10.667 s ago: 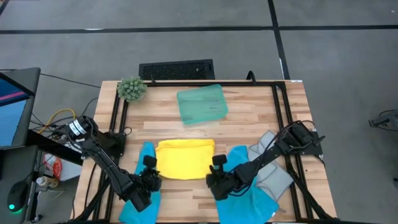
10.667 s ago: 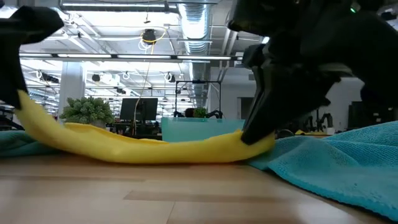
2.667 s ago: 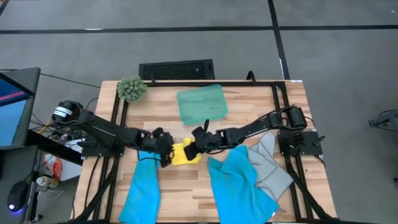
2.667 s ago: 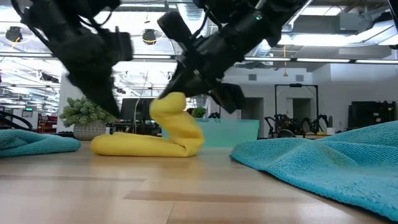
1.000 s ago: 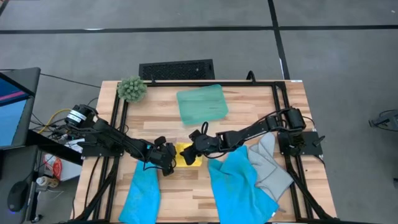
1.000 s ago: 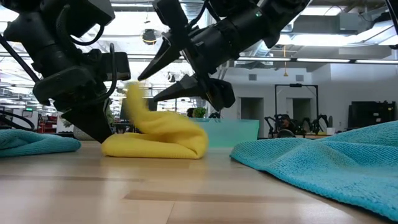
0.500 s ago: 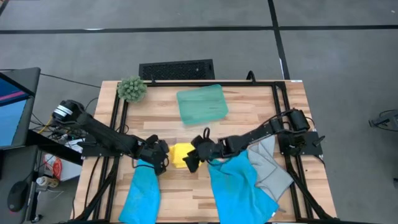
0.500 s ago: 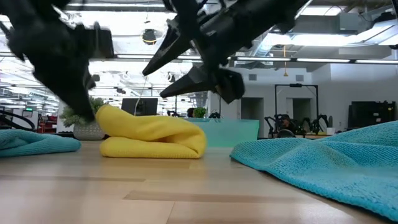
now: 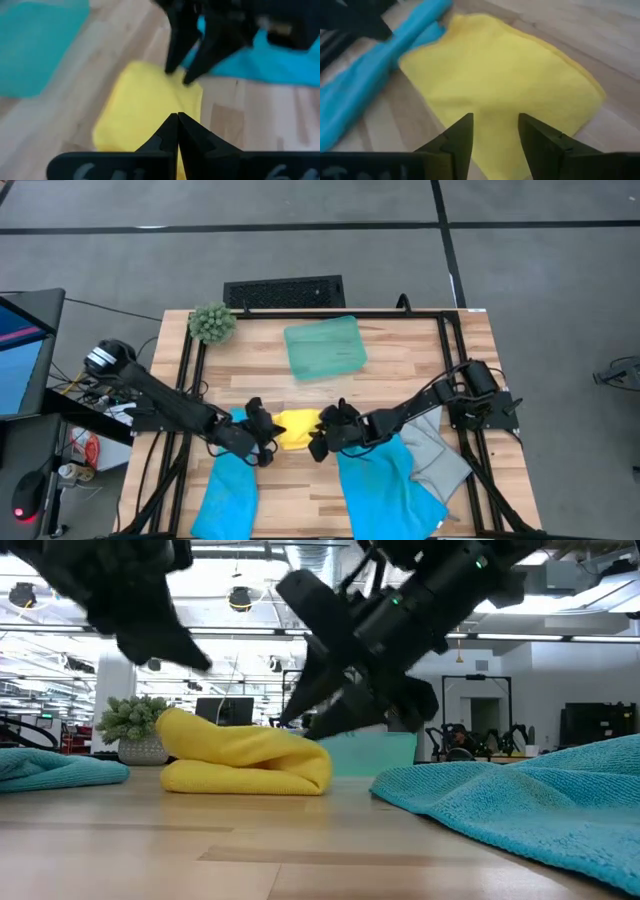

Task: Fold microfiber towels
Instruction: Fold the yellow microfiber towel

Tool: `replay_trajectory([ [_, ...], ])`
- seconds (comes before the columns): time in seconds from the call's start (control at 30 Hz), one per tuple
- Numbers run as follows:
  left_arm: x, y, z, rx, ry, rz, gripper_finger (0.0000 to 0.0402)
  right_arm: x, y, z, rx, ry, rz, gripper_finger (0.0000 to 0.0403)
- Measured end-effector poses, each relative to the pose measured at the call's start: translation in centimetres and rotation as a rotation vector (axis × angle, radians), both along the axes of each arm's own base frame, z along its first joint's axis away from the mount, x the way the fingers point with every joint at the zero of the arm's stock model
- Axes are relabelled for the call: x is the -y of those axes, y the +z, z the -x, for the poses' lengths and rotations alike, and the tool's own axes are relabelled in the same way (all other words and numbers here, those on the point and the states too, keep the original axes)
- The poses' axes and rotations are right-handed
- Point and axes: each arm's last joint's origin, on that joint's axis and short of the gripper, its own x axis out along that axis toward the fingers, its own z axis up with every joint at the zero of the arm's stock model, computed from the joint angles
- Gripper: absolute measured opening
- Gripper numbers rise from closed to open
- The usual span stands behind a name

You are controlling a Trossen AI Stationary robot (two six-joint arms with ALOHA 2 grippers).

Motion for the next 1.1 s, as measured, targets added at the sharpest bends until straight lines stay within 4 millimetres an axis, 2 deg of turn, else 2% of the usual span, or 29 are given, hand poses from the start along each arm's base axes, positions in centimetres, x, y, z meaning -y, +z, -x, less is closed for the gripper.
replay_trajectory([
  [0.1,0.1,-1.9,-0.7,-0.061,-0.005,-0.011,0.0000,-0.6,0.0,0.2,-0.003,0.019,0.002,0.0174],
  [0.23,0.1,-3.8,-1.1,-0.131,0.018,-0.011,0.0000,-1.1,-1.6,0.4,-0.050,0.030,0.016,0.0168],
  [0.3,0.1,-4.5,-1.2,-0.160,0.025,0.001,0.0000,-1.4,-2.5,-0.2,-0.034,0.034,0.000,0.0165],
  [0.43,0.4,-5.4,-1.1,-0.209,0.012,0.034,0.0000,-1.4,-3.8,-0.5,-0.064,0.046,-0.018,0.0160],
  [0.57,0.3,-5.6,-0.6,-0.253,0.035,0.034,0.0000,-1.7,-3.7,-0.3,-0.073,0.057,-0.012,0.0155],
  [0.67,0.3,-5.3,-0.5,-0.250,0.034,0.035,0.0000,-1.6,-3.0,0.1,-0.093,0.082,0.007,0.0150],
  [0.77,0.4,-4.6,-0.3,-0.247,0.010,0.069,0.0000,-1.6,-1.4,0.3,-0.069,0.124,0.028,0.0146],
  [0.93,1.2,-1.8,-0.1,-0.175,-0.027,0.095,0.0000,-1.4,1.8,0.5,0.016,0.128,0.134,0.0141],
  [1.1,1.3,1.6,0.2,-0.077,-0.017,0.021,0.0000,-0.6,1.9,0.3,0.023,0.066,0.268,0.0135],
])
